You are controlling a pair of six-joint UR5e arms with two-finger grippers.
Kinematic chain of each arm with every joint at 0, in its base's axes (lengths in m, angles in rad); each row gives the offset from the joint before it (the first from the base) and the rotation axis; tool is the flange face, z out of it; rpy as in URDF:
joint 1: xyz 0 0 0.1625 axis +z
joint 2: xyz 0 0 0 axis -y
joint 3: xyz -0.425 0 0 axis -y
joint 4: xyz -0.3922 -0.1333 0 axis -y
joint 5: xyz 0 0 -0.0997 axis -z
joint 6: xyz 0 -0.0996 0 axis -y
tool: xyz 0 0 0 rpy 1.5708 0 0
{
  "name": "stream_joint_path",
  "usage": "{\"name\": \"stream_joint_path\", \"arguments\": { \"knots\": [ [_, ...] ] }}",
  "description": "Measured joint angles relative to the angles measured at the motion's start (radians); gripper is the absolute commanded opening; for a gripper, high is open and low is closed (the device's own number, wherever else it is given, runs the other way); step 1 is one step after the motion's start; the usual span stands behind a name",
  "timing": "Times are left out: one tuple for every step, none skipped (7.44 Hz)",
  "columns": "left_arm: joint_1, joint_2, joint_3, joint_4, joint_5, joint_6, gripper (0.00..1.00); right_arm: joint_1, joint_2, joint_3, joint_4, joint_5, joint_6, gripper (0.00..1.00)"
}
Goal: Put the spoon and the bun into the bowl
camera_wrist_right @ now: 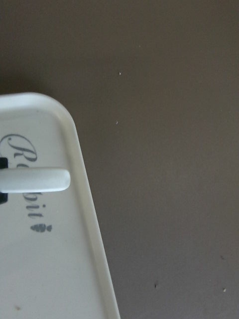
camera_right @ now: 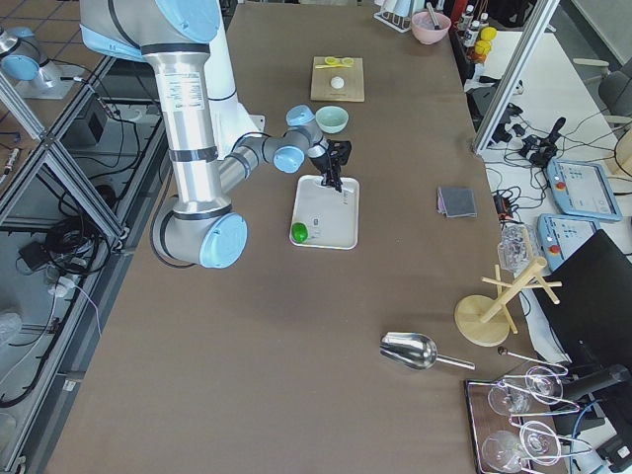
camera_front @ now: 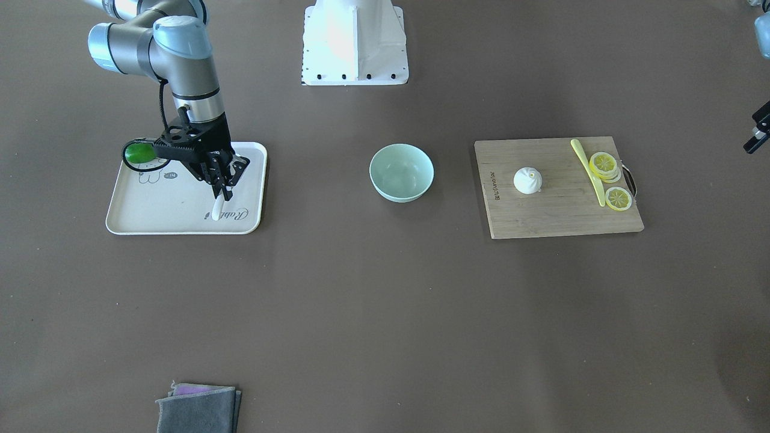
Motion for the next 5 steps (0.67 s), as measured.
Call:
{"name": "stream_joint_path", "arguments": {
  "knots": [
    [0.002,0.004,0.001,-0.008,0.0,-0.002,0.99,-0.013,0.071,-0.001,-0.082,-0.001,0.069,0.0],
    [0.003,0.005,0.001,-0.013,0.0,-0.003,0.99,-0.035,0.155,-0.009,-0.173,-0.004,0.138,0.0],
    [0.004,0.006,0.0,-0.015,0.0,-0.003,0.98,-0.066,0.241,-0.025,-0.253,-0.023,0.206,0.0],
    [0.006,0.007,0.0,-0.016,0.0,-0.003,0.99,-0.103,0.337,-0.058,-0.332,-0.059,0.285,0.0],
    [0.007,0.008,0.0,-0.016,0.0,-0.002,0.99,-0.128,0.434,-0.111,-0.397,-0.087,0.363,0.0]
  ]
}}
